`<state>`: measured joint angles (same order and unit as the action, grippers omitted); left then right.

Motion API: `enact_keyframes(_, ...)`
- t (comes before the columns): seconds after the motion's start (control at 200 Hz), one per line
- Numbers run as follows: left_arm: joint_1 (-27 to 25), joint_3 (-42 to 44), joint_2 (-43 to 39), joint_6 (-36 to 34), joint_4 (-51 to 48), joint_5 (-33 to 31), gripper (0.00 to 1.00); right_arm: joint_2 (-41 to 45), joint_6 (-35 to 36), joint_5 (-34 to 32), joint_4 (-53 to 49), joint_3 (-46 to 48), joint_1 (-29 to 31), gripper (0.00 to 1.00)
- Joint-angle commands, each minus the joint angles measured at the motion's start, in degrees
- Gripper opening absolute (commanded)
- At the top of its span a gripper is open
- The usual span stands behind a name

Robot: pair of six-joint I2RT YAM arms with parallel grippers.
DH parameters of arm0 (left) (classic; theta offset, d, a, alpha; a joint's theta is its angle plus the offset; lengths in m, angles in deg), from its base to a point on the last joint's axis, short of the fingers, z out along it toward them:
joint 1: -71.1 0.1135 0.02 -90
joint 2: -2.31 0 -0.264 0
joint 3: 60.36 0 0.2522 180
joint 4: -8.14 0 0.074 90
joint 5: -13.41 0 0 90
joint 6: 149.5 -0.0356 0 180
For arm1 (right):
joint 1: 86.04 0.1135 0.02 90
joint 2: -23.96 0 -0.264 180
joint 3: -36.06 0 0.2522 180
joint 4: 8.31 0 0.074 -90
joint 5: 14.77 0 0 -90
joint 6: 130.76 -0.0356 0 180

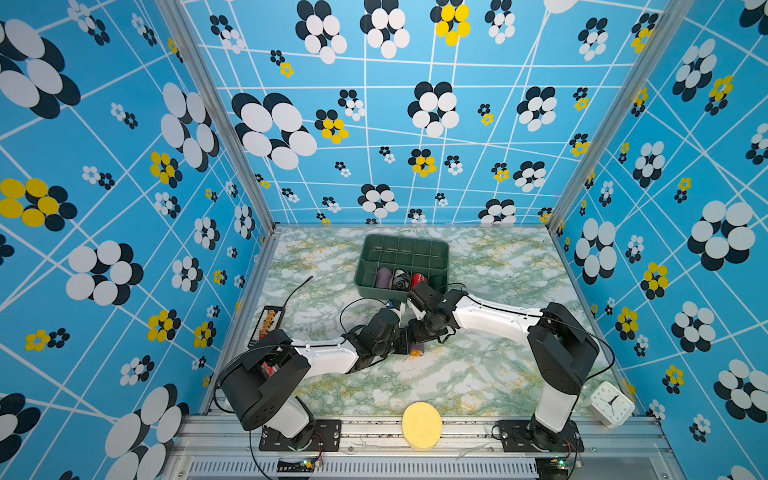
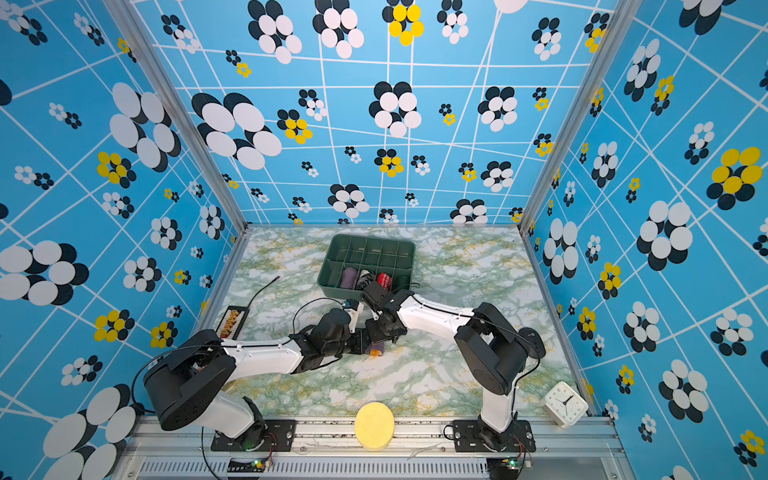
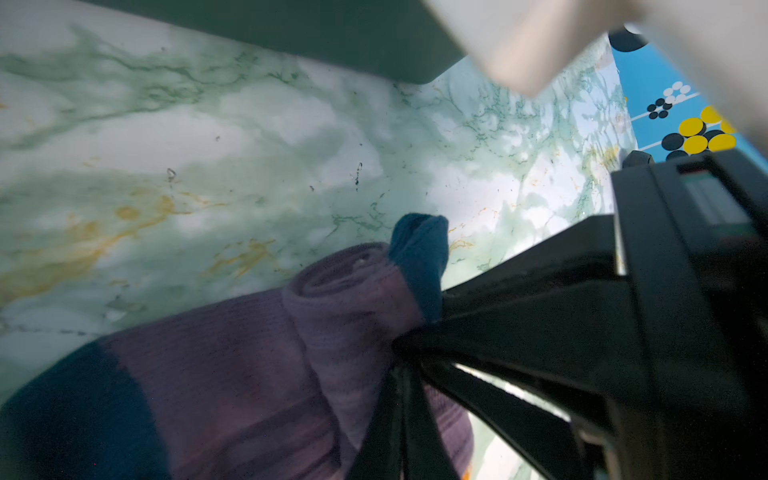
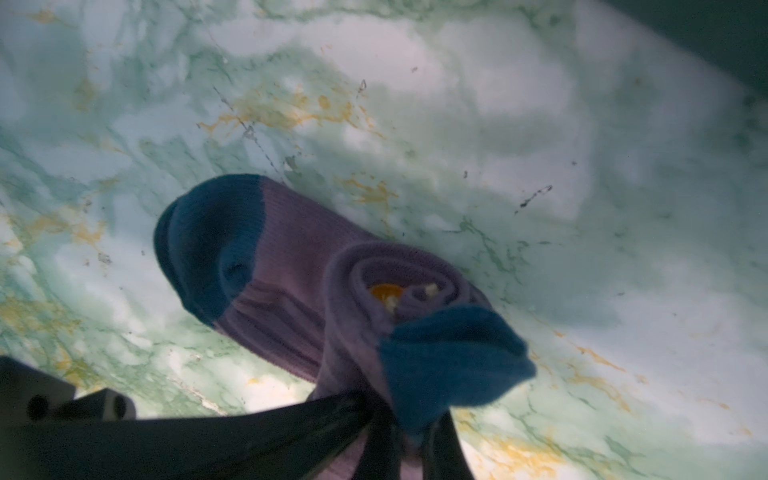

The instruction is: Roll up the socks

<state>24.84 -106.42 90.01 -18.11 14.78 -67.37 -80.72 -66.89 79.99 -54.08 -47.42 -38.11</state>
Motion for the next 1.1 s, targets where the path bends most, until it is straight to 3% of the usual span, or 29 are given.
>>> enact_keyframes(0.0, -0.3, -1.6, 1.3, -1.4, -5.5, 0.5, 0.05, -0.6, -0.6, 0.4, -0.5, 1.2, 0.6, 0.0)
enact_keyframes(0.24, 0.8, -1.1, 1.5, -2.6, -8.6, 0.6, 0.01, 0.2, -0.9, 1.3, 1.0, 1.7, 0.5, 0.07)
enact_keyframes(0.585, 1.6, -0.5, 4.8, -2.9, -6.2, 1.9, 0.01, 3.9, -2.0, 2.7, 4.5, 3.9, -0.3, 0.35)
enact_keyframes(1.095, 3.6, 0.5, 5.4, -3.0, -5.4, 3.4, 0.01, 18.3, -9.8, 15.3, 20.3, 20.5, -9.3, 0.41)
